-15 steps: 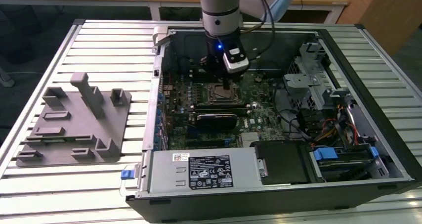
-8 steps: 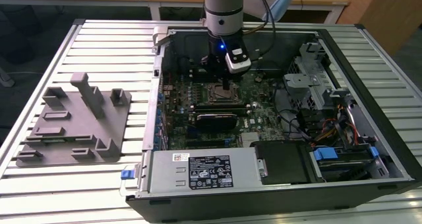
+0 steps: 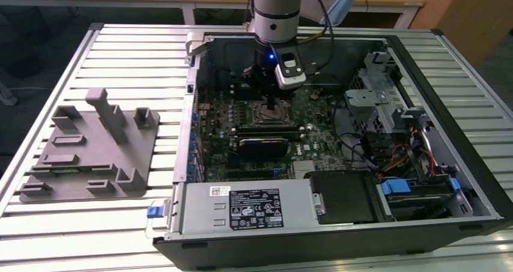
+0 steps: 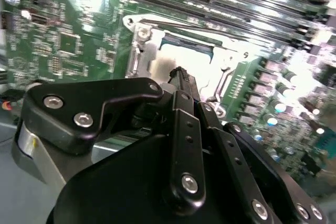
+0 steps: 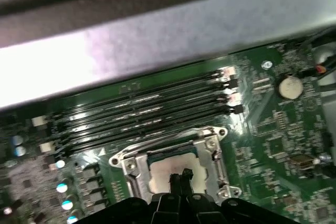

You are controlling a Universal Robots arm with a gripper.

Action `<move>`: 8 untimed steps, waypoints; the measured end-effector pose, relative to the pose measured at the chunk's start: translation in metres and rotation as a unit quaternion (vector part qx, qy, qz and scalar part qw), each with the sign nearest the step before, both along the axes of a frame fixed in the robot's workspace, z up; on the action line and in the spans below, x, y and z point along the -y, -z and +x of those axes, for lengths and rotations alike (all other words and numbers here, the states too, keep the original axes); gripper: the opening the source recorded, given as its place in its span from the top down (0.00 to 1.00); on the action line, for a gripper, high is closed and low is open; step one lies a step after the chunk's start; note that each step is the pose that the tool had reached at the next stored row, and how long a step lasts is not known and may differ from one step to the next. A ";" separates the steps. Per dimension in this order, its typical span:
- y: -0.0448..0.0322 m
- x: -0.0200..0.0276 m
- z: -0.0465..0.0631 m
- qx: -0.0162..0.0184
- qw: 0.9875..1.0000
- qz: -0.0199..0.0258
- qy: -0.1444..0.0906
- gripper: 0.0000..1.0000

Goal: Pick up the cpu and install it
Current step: 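Install the first cpu locking lever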

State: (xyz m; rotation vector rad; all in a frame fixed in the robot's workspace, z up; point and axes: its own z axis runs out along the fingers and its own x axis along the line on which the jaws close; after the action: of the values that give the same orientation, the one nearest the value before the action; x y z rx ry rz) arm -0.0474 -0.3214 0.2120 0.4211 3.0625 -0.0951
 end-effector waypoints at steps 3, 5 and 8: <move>0.0000 0.0000 0.000 -0.001 1.000 0.000 0.000 0.89; 0.0001 0.0000 0.000 -0.001 1.000 0.000 0.000 0.89; -0.0008 0.0000 0.000 -0.001 1.000 0.000 -0.004 0.89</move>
State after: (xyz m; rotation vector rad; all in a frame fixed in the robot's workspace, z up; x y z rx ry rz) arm -0.0474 -0.3213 0.2128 0.4103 3.0659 -0.0951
